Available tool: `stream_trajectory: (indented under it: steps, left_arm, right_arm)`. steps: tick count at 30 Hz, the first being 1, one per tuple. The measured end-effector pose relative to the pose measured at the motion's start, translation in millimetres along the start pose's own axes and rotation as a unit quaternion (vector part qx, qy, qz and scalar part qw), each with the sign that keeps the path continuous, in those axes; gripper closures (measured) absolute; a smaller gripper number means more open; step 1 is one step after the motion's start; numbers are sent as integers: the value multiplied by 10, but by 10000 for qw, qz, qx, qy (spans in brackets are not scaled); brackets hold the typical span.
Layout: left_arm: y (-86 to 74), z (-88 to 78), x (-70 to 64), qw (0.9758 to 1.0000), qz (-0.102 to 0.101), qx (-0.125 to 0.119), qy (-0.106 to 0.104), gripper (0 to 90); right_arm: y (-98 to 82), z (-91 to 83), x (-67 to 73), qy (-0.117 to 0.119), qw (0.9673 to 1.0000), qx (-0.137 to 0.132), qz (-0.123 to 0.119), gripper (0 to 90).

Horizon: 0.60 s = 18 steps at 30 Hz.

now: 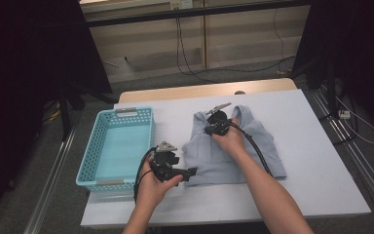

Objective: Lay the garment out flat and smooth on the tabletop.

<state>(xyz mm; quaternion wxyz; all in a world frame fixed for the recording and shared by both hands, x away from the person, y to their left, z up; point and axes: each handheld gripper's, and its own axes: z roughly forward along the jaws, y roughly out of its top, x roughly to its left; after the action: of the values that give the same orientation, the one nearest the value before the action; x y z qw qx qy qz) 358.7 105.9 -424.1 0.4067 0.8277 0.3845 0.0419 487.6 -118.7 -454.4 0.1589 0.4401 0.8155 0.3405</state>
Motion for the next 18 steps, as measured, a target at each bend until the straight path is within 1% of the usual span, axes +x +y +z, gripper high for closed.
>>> stream_trajectory:
  steps: [2,5,7,8,10,12,13,14,15,16,17,18]
  left_arm:
    - [1,2,3,10000,-9,0,-10,197]
    - [0,13,2,10000,-14,9,1,197]
    - [-1,20,-2,10000,-10,4,22,197]
    - [-1,23,-3,10000,-12,6,20,198]
    - [-2,31,-5,10000,-8,13,18,197]
    - [-9,41,-3,10000,-29,26,25,198]
    - [-11,43,-3,10000,-21,28,33,198]
    - [-11,41,-2,10000,-16,36,28,198]
    - [-8,37,4,10000,-10,34,21,198]
    - [-6,32,10,10000,-23,22,25,198]
    - [-5,29,16,10000,-30,9,41,197]
    - [-2,25,24,10000,-40,20,28,197]
  right_arm:
    - [28,-43,3,40,9999,-117,37,900]
    - [74,-100,10,154,9995,-285,20,900]
    - [84,-114,17,280,9988,-391,35,900]
    - [84,-115,26,294,9987,-418,18,900]
    - [73,-100,35,346,9986,-399,-11,900]
    - [51,-69,31,292,9992,-270,-12,897]
    - [44,-61,25,285,9992,-274,66,867]
    - [44,-68,19,275,9991,-302,99,818]
    - [50,-80,17,279,9991,-322,91,773]
    - [64,-109,25,286,9990,-347,61,705]
    - [75,-140,28,240,9991,-351,6,656]
    - [86,-177,26,203,9991,-377,-59,637]
